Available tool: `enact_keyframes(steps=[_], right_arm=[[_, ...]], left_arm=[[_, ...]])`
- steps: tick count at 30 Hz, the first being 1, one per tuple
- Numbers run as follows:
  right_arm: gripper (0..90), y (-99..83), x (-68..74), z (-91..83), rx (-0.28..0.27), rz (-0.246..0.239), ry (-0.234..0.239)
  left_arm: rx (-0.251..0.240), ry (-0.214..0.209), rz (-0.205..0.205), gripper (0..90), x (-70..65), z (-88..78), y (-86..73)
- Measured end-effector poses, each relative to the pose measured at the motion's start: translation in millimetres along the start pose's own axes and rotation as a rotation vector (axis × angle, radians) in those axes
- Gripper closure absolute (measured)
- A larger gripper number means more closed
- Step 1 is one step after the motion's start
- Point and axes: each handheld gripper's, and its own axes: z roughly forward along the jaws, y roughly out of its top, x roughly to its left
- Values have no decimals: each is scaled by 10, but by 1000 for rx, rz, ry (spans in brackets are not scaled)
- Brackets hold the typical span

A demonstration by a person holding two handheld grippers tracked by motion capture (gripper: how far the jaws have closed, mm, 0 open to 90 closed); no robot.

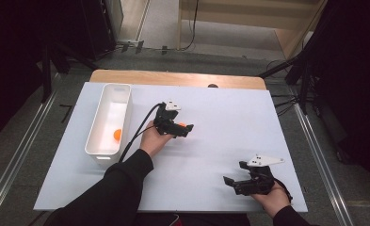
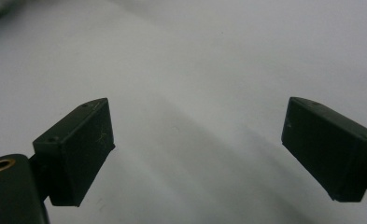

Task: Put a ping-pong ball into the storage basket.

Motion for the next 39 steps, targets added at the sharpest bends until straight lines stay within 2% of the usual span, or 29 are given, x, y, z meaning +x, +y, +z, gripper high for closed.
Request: enact_keyframes(steps=[4,6,14,19,22,24,30,32,39], right_arm=[[78,-5,-3,-9,-2,-1,0],[78,-8,-7,-15,-4,1,0],[78,-7,2,-10,0,-4,4],[78,-8,3,-7,3,-3,4],[78,-8,1,-6,2,-5,8],[78,-8,2,-6,3,-3,8],[78,-6,2,-6,0,-7,7],[78,-5,3,-6,2,-8,9],[78,-5,5,-5,5,-8,9]], left_arm=[[10,1,14,60,-7,23,-23],[13,-4,5,60,-10,37,-36],[47,5,21,59,4,81,-78],[62,13,14,59,8,113,-104],[82,25,23,59,3,140,-122],[109,48,33,60,-3,170,-143],[154,66,64,59,-1,226,-199],[155,78,87,54,-23,233,-207],[137,72,86,49,-16,238,-229]])
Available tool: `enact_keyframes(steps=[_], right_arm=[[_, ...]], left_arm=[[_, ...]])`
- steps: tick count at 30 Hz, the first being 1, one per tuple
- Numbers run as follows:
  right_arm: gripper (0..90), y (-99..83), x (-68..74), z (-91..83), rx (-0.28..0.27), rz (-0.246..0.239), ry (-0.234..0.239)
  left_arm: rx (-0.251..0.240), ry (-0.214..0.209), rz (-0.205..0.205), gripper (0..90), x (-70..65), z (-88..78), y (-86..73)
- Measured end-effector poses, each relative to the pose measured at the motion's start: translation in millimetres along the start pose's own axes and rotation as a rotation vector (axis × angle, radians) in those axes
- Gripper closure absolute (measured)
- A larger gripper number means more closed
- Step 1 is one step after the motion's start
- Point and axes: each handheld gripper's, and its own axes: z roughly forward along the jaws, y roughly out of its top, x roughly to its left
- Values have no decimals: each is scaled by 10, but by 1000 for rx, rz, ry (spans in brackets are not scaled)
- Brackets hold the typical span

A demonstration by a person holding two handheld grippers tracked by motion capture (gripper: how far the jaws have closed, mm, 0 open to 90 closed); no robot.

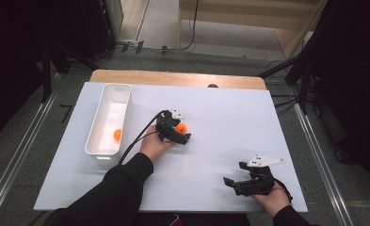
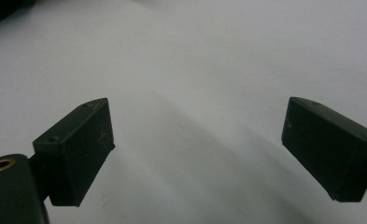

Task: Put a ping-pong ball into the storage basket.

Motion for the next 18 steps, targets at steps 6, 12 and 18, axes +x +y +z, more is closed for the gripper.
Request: enact_keyframes(steps=[6,12,18], right_arm=[[78,2,3,1,0,-4,1],[78,1,6,1,4,-7,4],[78,3,6,1,3,-9,4]], left_arm=[[-4,6,2,62,-10,-12,-10],[-21,-8,13,155,-32,-43,-28],[-30,-10,9,240,-51,-66,-36]])
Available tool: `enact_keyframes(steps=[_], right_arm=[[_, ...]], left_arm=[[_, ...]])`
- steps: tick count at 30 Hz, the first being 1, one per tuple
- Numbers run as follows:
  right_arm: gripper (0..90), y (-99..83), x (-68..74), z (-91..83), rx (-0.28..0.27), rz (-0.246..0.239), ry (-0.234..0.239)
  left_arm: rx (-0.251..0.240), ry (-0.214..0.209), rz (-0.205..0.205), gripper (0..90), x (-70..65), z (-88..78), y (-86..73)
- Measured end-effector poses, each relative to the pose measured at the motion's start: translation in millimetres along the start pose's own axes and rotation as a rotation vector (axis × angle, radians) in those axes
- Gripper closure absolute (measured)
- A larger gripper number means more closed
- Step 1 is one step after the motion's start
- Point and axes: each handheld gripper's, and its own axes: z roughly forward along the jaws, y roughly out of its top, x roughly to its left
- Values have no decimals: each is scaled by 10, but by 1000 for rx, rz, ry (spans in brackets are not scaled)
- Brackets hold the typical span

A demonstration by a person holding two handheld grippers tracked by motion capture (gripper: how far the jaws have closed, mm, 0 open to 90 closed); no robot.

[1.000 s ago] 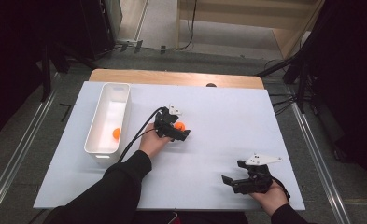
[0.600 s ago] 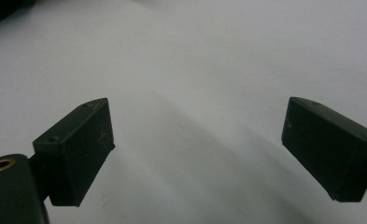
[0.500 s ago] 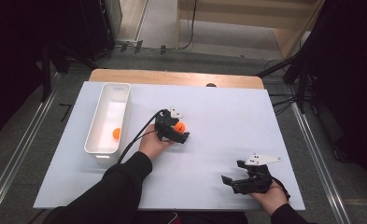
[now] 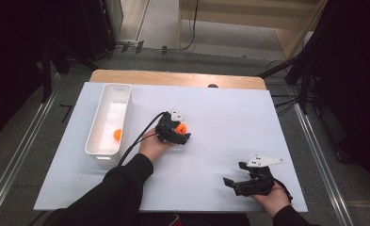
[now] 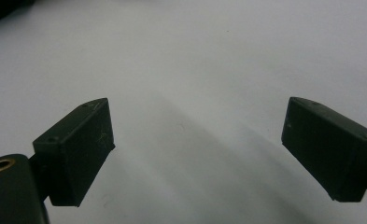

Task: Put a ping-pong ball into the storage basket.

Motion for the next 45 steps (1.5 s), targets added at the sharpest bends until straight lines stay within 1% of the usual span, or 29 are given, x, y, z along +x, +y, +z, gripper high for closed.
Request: enact_keyframes(steps=[5,7,9,15,35,39,42,45], right_arm=[[77,2,3,6,1,-3,-4],[78,4,3,7,4,-4,-2],[77,5,5,9,6,-3,-1],[77,7,6,11,8,-5,0],[78,5,11,18,14,-6,5],[78,6,10,16,14,-5,7],[78,7,10,18,14,-6,6],[78,8,10,20,13,-6,6]], left_arm=[[-18,10,-13,371,-21,-24,-15],[-15,14,-19,389,-18,-30,-14],[-19,18,-26,438,-12,-35,-15],[-18,25,-41,498,-8,-49,-21],[-25,15,-33,502,12,-56,-29],[-23,11,-47,502,20,-65,-25],[-20,7,-48,502,34,-78,-21],[-24,2,-57,502,34,-93,-14]])
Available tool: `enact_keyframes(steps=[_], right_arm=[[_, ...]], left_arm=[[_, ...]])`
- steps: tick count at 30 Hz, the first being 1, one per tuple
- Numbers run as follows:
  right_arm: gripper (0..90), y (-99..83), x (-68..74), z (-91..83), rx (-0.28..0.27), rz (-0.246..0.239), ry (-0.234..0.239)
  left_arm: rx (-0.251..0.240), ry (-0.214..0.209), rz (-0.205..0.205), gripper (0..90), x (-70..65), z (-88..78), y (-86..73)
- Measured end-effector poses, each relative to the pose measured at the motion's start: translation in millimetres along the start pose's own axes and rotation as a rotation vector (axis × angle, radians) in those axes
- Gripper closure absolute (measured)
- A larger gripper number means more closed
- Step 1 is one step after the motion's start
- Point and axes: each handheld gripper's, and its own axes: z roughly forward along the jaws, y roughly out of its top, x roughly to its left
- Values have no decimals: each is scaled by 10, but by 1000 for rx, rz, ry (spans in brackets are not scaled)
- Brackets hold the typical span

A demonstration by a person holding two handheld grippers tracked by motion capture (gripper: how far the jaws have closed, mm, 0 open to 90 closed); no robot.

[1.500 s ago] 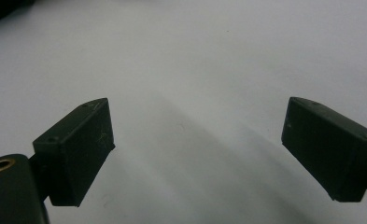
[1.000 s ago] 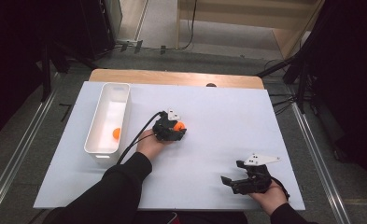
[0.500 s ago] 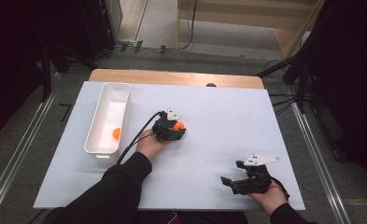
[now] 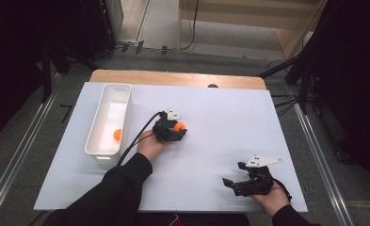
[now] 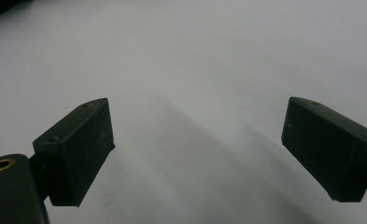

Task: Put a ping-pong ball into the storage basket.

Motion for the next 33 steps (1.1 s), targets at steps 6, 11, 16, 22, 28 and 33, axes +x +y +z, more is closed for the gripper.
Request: enact_keyframes(steps=[6,11,16,22,28,33], right_arm=[[78,2,-2,4,0,-4,0],[78,6,2,5,0,-1,-2],[78,11,-1,12,-2,-9,-2],[78,18,1,16,3,-8,3],[78,22,2,24,1,-9,5],[78,24,2,24,3,-8,4]], left_arm=[[-11,-14,-5,502,-16,-39,24],[-11,-19,-14,502,-25,-71,39],[-15,-27,-11,502,-27,-122,61],[-12,-36,-13,501,-28,-193,89],[-10,-44,-13,501,-36,-260,107],[-10,-52,-1,501,-36,-330,128]])
